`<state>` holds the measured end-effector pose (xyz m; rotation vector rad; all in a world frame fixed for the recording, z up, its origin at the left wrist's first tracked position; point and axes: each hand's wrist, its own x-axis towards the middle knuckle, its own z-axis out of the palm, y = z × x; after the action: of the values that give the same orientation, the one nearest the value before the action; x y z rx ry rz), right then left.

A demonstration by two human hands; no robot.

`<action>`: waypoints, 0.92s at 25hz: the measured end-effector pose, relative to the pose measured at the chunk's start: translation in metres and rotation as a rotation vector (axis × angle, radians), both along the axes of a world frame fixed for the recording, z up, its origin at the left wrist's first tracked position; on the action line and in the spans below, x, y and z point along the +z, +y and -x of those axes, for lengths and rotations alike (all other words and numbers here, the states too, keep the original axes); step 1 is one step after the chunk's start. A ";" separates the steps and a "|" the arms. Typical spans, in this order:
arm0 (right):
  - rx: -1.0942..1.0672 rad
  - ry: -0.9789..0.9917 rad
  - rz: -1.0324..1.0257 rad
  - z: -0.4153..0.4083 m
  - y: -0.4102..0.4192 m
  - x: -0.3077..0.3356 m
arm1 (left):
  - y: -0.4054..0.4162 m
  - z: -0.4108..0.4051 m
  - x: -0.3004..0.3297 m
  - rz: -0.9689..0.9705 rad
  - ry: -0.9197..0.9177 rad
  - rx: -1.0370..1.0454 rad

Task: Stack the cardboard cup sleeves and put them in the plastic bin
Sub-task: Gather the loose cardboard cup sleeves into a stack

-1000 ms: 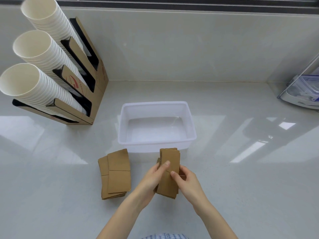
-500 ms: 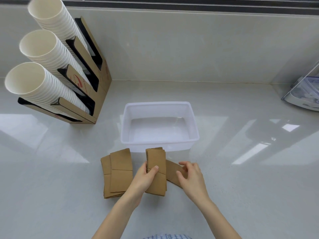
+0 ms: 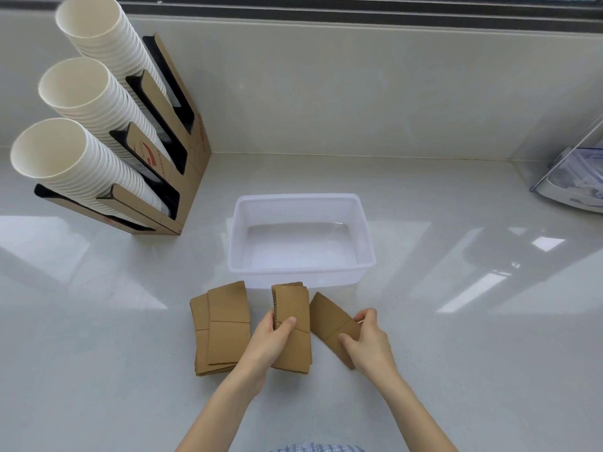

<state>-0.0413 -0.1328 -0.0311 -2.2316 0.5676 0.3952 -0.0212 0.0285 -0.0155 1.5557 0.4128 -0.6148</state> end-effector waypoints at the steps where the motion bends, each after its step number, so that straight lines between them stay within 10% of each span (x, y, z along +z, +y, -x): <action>1: -0.052 -0.011 -0.084 0.001 -0.003 0.001 | 0.000 0.001 0.000 0.005 0.001 0.004; 10: -0.283 -0.048 -0.578 0.006 -0.008 0.018 | -0.004 0.005 -0.001 0.044 0.011 0.003; 23: -0.049 -0.044 -0.415 0.010 0.013 0.012 | -0.013 0.008 0.004 0.122 -0.061 -0.042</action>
<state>-0.0511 -0.1198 -0.0193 -1.8211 0.4671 0.3979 -0.0292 0.0155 -0.0112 1.4652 0.2922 -0.6125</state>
